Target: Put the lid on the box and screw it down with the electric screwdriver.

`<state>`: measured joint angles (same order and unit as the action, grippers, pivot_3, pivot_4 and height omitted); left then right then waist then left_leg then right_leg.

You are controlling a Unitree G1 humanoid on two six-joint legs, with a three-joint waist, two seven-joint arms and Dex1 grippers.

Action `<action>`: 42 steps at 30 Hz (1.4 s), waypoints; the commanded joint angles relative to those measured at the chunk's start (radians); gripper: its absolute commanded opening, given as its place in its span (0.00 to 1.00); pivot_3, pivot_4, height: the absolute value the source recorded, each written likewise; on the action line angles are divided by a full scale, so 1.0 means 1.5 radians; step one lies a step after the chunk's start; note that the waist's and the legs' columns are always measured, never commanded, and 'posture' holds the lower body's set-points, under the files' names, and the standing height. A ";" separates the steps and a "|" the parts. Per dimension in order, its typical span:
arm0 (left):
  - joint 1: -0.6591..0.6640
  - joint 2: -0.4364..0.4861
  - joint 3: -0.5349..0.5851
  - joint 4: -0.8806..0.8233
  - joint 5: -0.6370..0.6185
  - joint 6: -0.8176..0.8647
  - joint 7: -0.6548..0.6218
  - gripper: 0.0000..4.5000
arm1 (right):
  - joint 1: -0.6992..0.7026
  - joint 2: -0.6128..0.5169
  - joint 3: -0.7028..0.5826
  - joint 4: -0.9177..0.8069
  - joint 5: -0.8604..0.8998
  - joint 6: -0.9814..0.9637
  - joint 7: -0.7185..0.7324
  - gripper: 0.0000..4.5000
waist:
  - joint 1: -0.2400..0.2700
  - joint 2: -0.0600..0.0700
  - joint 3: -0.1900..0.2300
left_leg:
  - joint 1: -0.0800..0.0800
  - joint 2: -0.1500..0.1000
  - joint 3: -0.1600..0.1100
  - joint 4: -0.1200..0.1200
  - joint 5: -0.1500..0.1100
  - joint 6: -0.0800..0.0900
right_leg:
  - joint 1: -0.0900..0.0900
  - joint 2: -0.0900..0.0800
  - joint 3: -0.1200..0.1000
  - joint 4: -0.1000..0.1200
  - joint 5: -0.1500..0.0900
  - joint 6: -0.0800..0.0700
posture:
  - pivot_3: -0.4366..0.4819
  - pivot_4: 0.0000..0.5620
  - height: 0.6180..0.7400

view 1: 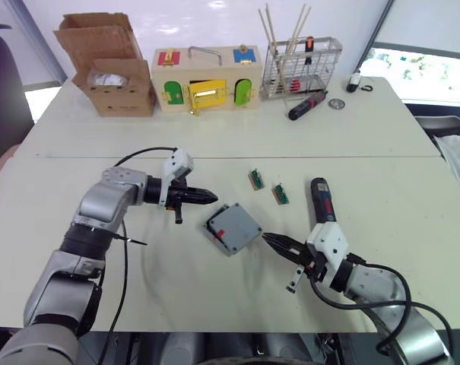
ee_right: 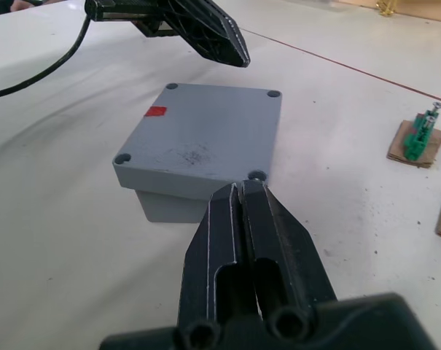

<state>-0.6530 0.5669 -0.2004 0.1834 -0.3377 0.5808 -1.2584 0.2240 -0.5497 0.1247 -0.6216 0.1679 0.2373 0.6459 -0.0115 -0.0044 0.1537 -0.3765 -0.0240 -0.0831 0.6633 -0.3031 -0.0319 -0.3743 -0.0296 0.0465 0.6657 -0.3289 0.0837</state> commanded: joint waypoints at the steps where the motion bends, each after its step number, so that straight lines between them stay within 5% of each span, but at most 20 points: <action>1: 0.003 0.000 0.007 -0.033 -0.012 0.006 0.000 0.01 | -0.005 -0.001 0.011 -0.002 -0.005 -0.012 0.005 0.01 | 0.000 0.000 0.000 | 0.000 0.000 0.000 0.000 0.000 0.000 | 0.000 0.000 0.000 0.000 0.000 0.000 | 0.48 0.27 1.00; 42: 0.028 0.007 -0.006 -0.044 0.001 -0.005 0.003 0.01 | -0.071 0.017 0.070 0.035 -0.026 -0.020 0.005 0.01 | 0.000 0.000 0.000 | 0.000 0.000 0.000 0.000 0.000 0.000 | 0.000 0.000 0.000 0.000 0.000 0.000 | 0.48 0.27 1.00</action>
<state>-0.6088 0.5694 -0.2199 0.1381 -0.3339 0.5823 -1.2545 0.1301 -0.5345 0.2273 -0.5574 0.1309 0.2303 0.6545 -0.0121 -0.0045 0.1537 -0.3765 -0.0240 -0.0832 0.6633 -0.3031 -0.0320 -0.3743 -0.0295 0.0464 0.6657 -0.3289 0.0836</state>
